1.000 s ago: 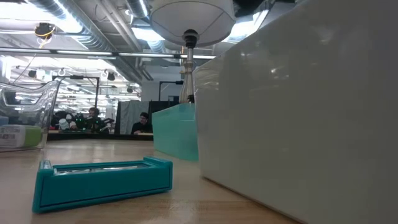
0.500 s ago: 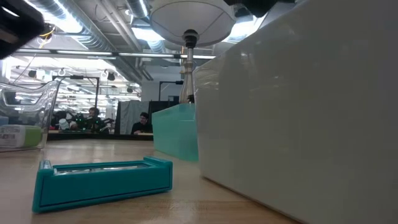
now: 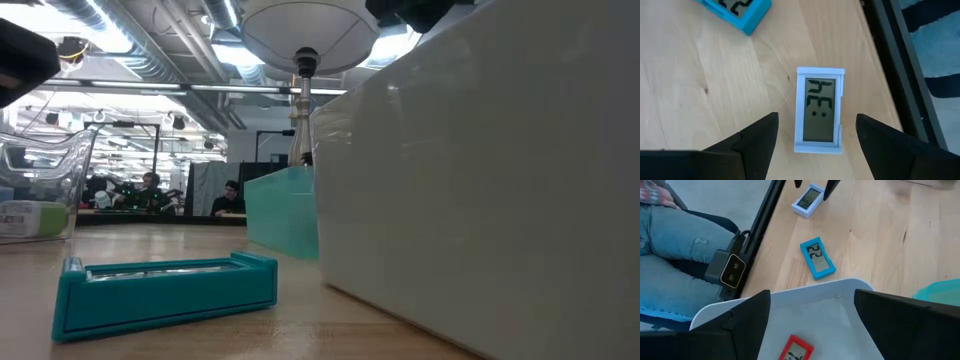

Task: Pick & Place Office items
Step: Put the white digital timer into the gray bin

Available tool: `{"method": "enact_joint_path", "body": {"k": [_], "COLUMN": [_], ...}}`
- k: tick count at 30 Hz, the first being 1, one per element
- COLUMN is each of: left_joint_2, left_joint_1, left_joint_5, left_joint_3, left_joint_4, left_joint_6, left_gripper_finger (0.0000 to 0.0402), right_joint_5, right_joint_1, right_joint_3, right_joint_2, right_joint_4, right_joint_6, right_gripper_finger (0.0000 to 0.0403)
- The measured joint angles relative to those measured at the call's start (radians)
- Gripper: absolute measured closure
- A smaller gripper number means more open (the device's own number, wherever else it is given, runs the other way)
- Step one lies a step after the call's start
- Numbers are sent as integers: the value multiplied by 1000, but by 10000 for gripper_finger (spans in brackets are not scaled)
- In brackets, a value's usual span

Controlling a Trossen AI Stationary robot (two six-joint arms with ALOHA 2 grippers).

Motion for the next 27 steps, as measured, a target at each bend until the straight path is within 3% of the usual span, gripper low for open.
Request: {"method": "enact_joint_path", "body": {"k": [13, 17, 23, 27], "left_joint_2": [-3, -3, -1, -13], "left_joint_1": [-2, -2, 1, 1], "left_joint_5": [-38, -54, -110, -110], "left_joint_3": [-98, -98, -98, -80], "left_joint_4": [64, 69, 109, 104], "left_joint_6": [-3, 26, 51, 51], "left_gripper_finger": [141, 170, 254, 254], "right_joint_5": [0, 0, 0, 0], "right_joint_1": [0, 0, 0, 0], "right_joint_3": [0, 0, 0, 4], "right_joint_2": [0, 0, 0, -2], "right_joint_4": [-4, -7, -13, -26], "right_joint_6": [18, 17, 39, 153], "right_gripper_finger": [112, 112, 112, 112]}}
